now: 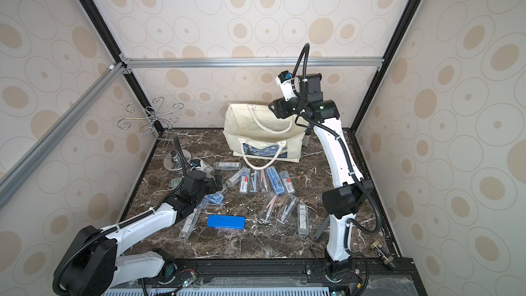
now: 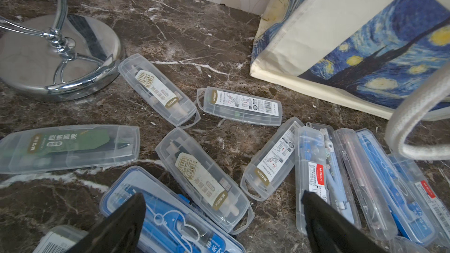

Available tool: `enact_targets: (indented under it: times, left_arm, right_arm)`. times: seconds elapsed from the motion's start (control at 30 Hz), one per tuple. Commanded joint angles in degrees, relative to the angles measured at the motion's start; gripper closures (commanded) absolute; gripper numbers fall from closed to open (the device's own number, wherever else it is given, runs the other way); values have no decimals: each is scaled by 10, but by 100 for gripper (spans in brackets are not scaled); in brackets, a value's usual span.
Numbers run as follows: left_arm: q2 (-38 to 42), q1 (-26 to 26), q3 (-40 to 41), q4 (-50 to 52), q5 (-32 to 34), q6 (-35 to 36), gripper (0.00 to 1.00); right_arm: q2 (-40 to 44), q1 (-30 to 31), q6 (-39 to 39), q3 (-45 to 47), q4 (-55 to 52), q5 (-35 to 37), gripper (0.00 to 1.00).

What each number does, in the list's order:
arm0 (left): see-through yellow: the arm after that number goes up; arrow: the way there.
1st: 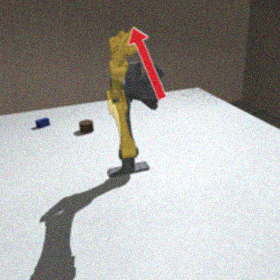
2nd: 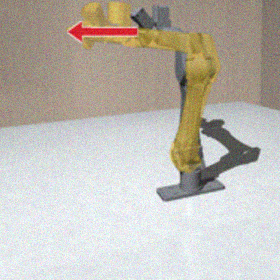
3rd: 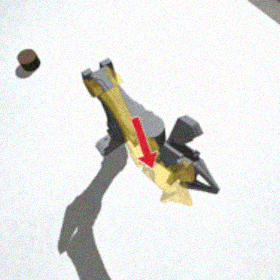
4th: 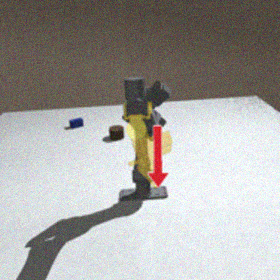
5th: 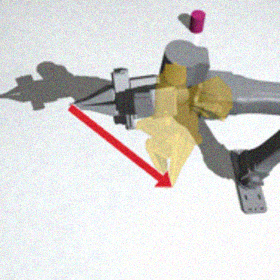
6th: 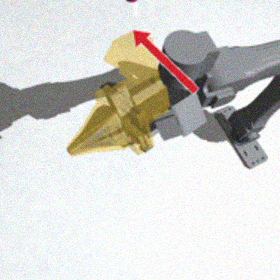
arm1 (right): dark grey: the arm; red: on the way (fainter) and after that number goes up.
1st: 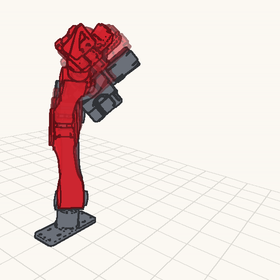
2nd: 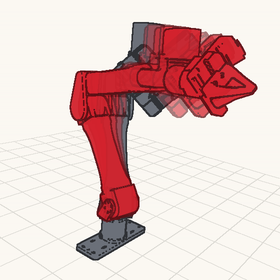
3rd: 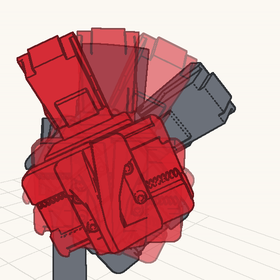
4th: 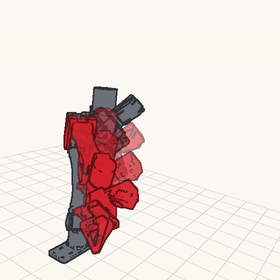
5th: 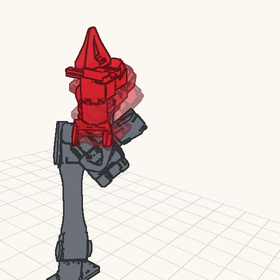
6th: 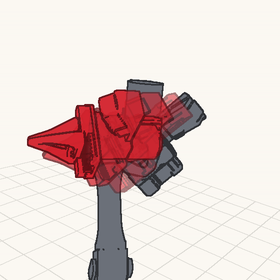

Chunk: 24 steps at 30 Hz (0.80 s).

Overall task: Put the compass set into the canvas bag
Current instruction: Place the compass set in the canvas bag, then pick up the compass set at the center of the board.

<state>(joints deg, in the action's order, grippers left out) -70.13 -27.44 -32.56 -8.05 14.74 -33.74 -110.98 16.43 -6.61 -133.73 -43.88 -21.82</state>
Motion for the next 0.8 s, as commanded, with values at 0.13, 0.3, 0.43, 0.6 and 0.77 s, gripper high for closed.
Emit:
enact_targets:
  times: [0.13, 0.3, 0.43, 0.6, 0.77]
  left_arm:
    - [14, 13, -17, 26, 7, -22, 0]
    - [10, 30, -27, 74, 10, -46, 0]
    - [2, 49, -30, 111, 10, -65, 0]
    - [-7, 69, -28, 162, 4, -91, 0]
    - [7, 74, -17, 219, 21, -120, 0]
  right_arm:
    - [65, -2, 12, 131, 20, -49, 36]
    - [143, -1, 13, 259, 80, -83, 36]
    - [230, 14, 2, 385, 140, -90, 35]
    - [316, 47, -19, 505, 173, -80, 34]
    - [370, 88, -21, 594, 195, -62, 33]
